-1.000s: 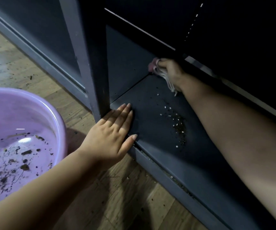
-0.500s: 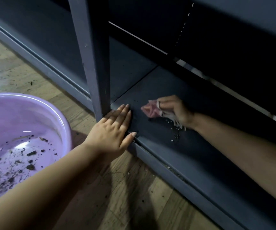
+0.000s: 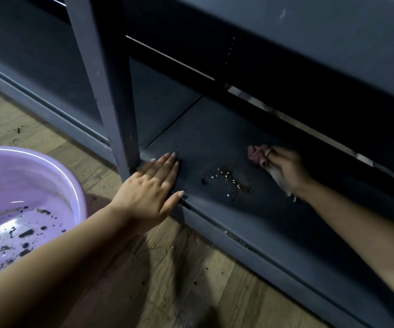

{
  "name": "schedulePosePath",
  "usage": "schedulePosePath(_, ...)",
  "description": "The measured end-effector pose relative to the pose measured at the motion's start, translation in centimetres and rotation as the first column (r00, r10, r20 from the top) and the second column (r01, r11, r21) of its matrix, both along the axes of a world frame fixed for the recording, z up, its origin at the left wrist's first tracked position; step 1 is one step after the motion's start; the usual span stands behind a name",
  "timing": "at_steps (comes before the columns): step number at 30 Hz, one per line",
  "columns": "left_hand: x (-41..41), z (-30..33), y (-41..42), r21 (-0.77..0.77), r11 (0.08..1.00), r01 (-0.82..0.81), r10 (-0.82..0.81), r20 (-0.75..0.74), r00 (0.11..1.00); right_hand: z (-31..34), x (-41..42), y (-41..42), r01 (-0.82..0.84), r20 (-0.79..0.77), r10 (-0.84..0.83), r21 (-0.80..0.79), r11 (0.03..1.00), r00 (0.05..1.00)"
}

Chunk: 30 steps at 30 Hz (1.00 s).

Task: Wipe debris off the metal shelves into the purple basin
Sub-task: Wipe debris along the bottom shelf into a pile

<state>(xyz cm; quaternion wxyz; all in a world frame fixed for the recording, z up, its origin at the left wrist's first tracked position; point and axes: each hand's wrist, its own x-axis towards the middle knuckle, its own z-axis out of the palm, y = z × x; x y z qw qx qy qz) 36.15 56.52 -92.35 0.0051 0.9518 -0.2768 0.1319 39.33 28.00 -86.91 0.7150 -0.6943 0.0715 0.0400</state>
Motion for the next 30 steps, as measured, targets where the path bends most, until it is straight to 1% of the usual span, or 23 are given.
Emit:
schedulePosePath(2,0.0,-0.1,-0.1,-0.004,1.000,-0.006,0.006,-0.008,1.000,-1.5,-0.6,1.0,-0.045,0.004,0.045,-0.007,0.999,0.999)
schedulePosePath(4,-0.1,-0.2,-0.2,-0.015,1.000,-0.009,0.008,-0.021,1.000,-2.4,-1.0,2.8,-0.025,-0.034,0.023,-0.065,0.998,0.999)
schedulePosePath(6,-0.2,-0.2,-0.2,-0.026,1.000,-0.015,0.014,-0.032,0.999,-3.0,-1.6,4.4,0.001,0.015,0.002,-0.176,0.984,1.000)
schedulePosePath(8,-0.2,-0.2,-0.3,-0.024,0.999,-0.021,0.020,-0.030,0.999,-3.3,-2.4,6.0,-0.045,0.062,0.067,-0.301,0.952,0.996)
schedulePosePath(9,-0.2,-0.2,-0.3,-0.023,1.000,-0.020,0.019,-0.032,0.999,-3.2,-2.9,6.6,-0.064,0.068,0.091,-0.321,0.945,0.994)
schedulePosePath(11,-0.3,-0.1,-0.2,-0.028,1.000,-0.013,0.012,-0.036,0.999,-2.1,-3.4,7.4,-0.085,0.071,0.108,-0.273,0.958,0.992)
schedulePosePath(12,-0.3,-0.1,-0.1,-0.030,1.000,-0.008,0.007,-0.036,0.999,-1.6,-3.4,7.3,-0.078,0.061,0.093,-0.215,0.973,0.994)
schedulePosePath(13,-0.4,-0.1,0.1,-0.030,1.000,-0.001,0.000,-0.034,0.999,-0.8,-3.4,6.9,-0.040,0.058,0.050,-0.166,0.985,0.997)
schedulePosePath(15,-0.6,-0.1,0.3,-0.028,1.000,0.013,-0.013,-0.021,1.000,1.0,-3.6,5.0,0.085,0.075,-0.076,-0.123,0.989,0.994)
schedulePosePath(16,-0.6,-0.1,0.4,-0.028,0.999,0.019,-0.020,-0.014,1.000,1.6,-3.9,3.6,0.156,0.094,-0.145,-0.132,0.979,0.985)
schedulePosePath(18,-0.7,-0.1,0.4,-0.031,0.999,0.028,-0.029,-0.013,1.000,2.9,-5.1,0.2,0.306,0.118,-0.289,-0.177,0.935,0.950)
schedulePosePath(19,-0.7,-0.1,0.4,-0.035,0.999,0.029,-0.030,-0.014,0.999,3.6,-5.9,-1.3,0.381,0.124,-0.362,-0.228,0.896,0.924)
schedulePosePath(21,-0.8,-0.2,0.3,-0.045,0.999,0.026,-0.027,-0.023,0.999,4.0,-7.8,-5.0,0.506,0.125,-0.496,-0.340,0.792,0.859)
schedulePosePath(23,-0.9,-0.2,0.2,-0.051,0.999,0.018,-0.019,-0.029,0.999,3.1,-9.7,-8.3,0.590,0.108,-0.613,-0.440,0.677,0.783)
schedulePosePath(24,-0.9,-0.3,0.2,-0.054,0.998,0.015,-0.017,-0.026,1.000,2.2,-10.5,-9.5,0.591,0.091,-0.639,-0.496,0.636,0.764)
schedulePosePath(27,-0.9,-0.4,0.1,-0.061,0.998,0.021,-0.022,-0.027,0.999,0.0,-11.9,-10.2,0.453,0.009,-0.636,-0.710,0.539,0.772)
schedulePosePath(28,-0.9,-0.4,0.1,-0.061,0.998,0.023,-0.025,-0.026,0.999,-0.1,-11.6,-9.4,0.427,0.005,-0.625,-0.734,0.529,0.781)
schedulePosePath(29,-0.9,-0.4,0.1,-0.059,0.998,0.022,-0.023,-0.021,1.000,-0.3,-10.8,-8.4,0.404,0.014,-0.586,-0.738,0.541,0.810)
schedulePosePath(30,-0.9,-0.4,0.0,-0.057,0.998,0.017,-0.018,-0.014,1.000,-0.8,-9.9,-7.5,0.367,0.019,-0.549,-0.762,0.533,0.836)
